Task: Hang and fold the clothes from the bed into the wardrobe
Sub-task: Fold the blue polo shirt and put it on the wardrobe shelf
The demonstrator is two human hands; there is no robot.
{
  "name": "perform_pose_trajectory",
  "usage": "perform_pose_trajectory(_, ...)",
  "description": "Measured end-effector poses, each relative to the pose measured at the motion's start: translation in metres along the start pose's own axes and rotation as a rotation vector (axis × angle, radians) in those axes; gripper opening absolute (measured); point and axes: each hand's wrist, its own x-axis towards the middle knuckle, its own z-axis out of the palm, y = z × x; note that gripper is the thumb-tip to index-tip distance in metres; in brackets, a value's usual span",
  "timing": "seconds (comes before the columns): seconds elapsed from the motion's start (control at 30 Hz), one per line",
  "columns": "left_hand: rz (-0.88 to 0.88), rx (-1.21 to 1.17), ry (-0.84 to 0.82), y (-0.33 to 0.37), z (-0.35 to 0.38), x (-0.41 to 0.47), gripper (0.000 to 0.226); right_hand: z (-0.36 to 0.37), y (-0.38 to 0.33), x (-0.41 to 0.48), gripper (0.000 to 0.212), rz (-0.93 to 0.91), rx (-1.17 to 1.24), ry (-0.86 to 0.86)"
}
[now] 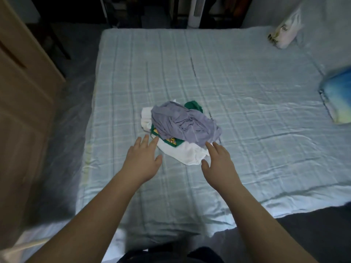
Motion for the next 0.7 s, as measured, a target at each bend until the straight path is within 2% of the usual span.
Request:
perform_pose_trajectory(0.33, -0.073, -0.206, -0.076, 0.042, 0.061, 0.143, 0.067, 0.039, 0.082, 0.137, 0.061, 0.007, 0.098, -0.168)
perform_pose_trajectory(0.53, -0.133, -0.299, -0.124, 0.061, 0.145, 0.228, 0.053, 0.108, 0.142, 0.243, 0.06, -0.039, 0.056, -0.35)
perform_pose_trajectory(0.7, -0.156, -0.31, -0.092, 0.08, 0.22, 0.28, 0.063, 0.179, 0.176, 0.306, 0.072, -0.085, 0.049, -0.404)
